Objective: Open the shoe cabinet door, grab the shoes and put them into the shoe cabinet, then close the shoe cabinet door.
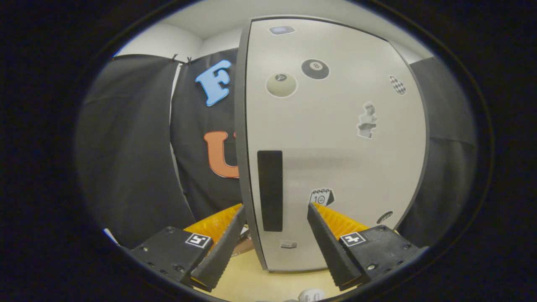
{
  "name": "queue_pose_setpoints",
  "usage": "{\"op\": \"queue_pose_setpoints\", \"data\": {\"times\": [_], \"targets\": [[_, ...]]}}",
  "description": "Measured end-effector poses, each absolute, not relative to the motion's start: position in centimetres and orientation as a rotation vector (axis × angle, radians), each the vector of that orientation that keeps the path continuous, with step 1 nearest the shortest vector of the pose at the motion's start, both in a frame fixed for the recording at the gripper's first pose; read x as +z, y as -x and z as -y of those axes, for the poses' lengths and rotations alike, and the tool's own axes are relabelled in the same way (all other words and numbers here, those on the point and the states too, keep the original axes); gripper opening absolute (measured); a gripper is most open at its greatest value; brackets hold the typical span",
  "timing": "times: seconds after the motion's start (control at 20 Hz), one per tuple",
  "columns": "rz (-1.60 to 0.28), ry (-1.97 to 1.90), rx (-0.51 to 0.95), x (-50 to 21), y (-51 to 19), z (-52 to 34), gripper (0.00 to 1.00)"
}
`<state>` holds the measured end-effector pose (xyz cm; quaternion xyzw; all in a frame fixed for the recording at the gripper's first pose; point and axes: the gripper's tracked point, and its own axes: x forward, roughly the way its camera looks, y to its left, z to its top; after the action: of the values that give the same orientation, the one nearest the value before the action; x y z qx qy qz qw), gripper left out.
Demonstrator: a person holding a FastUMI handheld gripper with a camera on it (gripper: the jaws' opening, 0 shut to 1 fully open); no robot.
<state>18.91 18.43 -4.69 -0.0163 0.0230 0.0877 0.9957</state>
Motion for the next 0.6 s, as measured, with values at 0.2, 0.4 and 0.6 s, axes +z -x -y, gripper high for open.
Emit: {"op": "queue_pose_setpoints", "data": {"times": [0.2, 0.4, 0.6], "targets": [[-0.056, 0.013, 0.183, -5.1, -20.9, -19.6, 0.85], [-0.062, -0.010, 0.156, -5.2, -22.4, -19.3, 0.63], [-0.061, -0.021, 0.123, -5.3, -22.8, -19.0, 0.40]]}}
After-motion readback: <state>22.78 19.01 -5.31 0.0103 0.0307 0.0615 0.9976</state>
